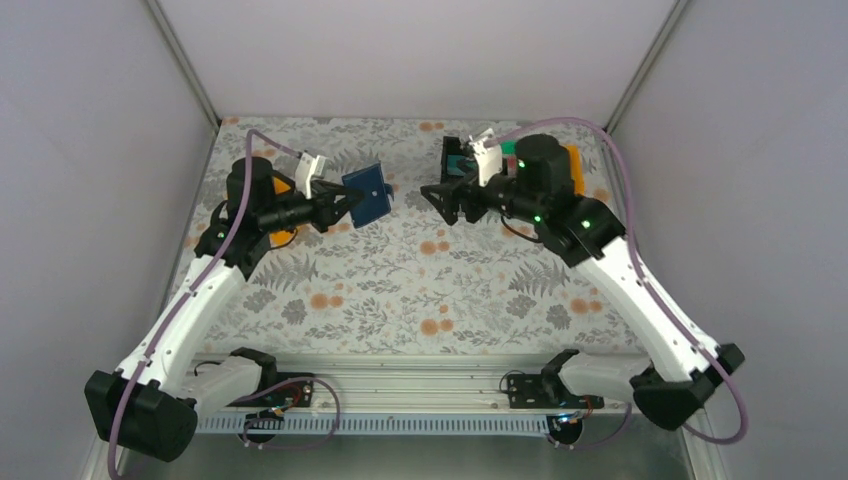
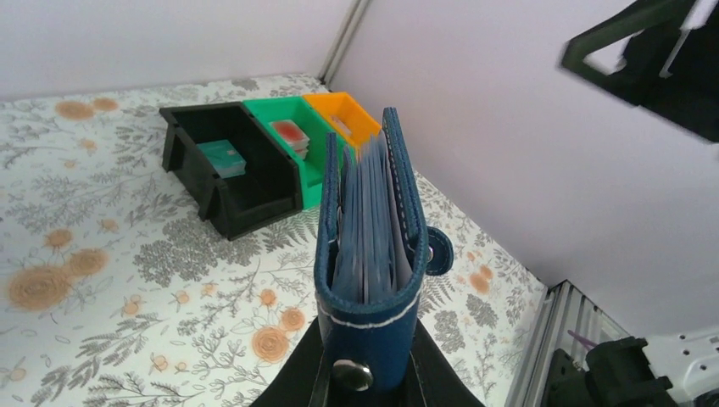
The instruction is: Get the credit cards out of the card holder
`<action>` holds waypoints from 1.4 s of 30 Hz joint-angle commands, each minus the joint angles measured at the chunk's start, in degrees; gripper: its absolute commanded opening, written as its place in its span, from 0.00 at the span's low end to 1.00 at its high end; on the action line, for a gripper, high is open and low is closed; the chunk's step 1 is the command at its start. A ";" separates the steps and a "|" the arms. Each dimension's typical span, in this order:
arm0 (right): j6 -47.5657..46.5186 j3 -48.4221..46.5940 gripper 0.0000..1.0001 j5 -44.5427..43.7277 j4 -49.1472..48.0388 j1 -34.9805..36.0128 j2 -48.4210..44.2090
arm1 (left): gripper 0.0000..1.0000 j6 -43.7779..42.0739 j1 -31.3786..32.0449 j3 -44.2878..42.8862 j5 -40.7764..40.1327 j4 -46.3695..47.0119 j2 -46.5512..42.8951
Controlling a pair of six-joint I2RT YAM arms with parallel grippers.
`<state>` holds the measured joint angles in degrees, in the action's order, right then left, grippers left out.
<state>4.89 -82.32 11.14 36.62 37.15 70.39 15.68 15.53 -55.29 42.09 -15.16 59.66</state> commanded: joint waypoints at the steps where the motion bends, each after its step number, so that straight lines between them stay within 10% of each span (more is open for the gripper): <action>1: 0.47 3.61 0.99 17.75 -12.41 0.12 -4.80 | 0.03 -5.10 -0.38 -2.25 3.90 1.58 -1.29; 6: 4.15 5.85 0.99 26.96 -19.23 0.22 -2.60 | 0.02 -11.46 -0.36 -2.88 20.48 5.34 -1.63; 18: -8.40 2.16 0.85 39.40 -7.39 -0.26 0.77 | 0.02 -49.93 -0.33 -11.27 44.63 -22.49 -0.67; 32: -11.67 -0.07 0.83 34.91 -2.09 4.85 2.57 | 0.02 -38.41 0.09 -10.34 38.99 -13.95 0.10; 37: -10.73 -1.84 0.65 34.00 -3.92 5.75 4.83 | 0.02 -40.11 0.54 -10.35 38.64 -15.18 0.41; 42: -12.62 -3.90 0.74 36.92 -3.13 9.13 8.22 | 0.02 -34.10 0.81 -9.33 35.60 -10.88 0.38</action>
<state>-6.39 -83.74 46.06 34.65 42.59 75.50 -21.63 15.42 -65.23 79.55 -31.59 59.83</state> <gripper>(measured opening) 0.711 0.117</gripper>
